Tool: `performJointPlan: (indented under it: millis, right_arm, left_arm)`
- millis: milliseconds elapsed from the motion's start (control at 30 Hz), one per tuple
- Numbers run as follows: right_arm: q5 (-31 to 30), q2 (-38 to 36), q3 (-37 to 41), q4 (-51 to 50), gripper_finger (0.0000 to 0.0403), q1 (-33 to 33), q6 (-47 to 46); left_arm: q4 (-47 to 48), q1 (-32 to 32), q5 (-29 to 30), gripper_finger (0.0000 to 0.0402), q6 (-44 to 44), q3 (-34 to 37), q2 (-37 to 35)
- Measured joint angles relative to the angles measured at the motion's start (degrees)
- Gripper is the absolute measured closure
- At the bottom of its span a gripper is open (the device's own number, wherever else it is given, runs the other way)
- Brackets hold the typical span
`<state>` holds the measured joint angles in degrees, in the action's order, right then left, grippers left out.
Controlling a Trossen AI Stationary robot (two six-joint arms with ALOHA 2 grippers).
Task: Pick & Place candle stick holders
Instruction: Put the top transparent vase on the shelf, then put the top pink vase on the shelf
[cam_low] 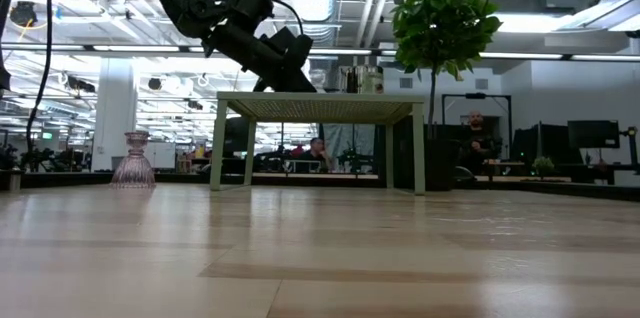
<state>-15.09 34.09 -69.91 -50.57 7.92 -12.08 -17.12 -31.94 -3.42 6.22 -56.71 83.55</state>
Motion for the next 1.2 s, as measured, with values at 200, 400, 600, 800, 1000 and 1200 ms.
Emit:
performJointPlan:
  millis: [200, 400, 600, 800, 1000, 1200]
  right_arm:
    - [0.00, 0.00, 0.00, 0.00, 0.0403, 0.00, 0.00]
    - [0.00, 0.00, 0.00, 0.00, 0.0403, 0.00, 0.00]
    - [-0.02, 0.00, 0.00, 0.04, 0.0402, 0.02, 0.00]
    - [-0.02, 0.00, 0.00, 0.04, 0.0381, 0.02, -0.02]
    - [-0.07, 0.22, -0.03, 0.09, 0.0344, 0.02, -0.09]
    - [-0.13, 1.25, -0.09, 0.14, 0.0313, 0.04, -1.51]
  left_arm:
    - [0.96, 0.15, 0.00, 0.0399, -0.09, 0.11, -1.22]
    - [11.43, 1.42, 1.99, 0.0399, -2.54, 0.02, -14.14]
    - [31.02, 2.88, 7.78, 0.0394, -1.50, 0.00, -28.83]
    - [50.74, 3.02, 10.92, 0.0344, 6.25, 0.00, -35.98]
    - [61.70, 3.02, 10.49, 0.0270, 8.20, 0.00, -34.69]
    - [66.18, 2.99, 12.56, 0.0194, 16.82, -0.01, -26.87]
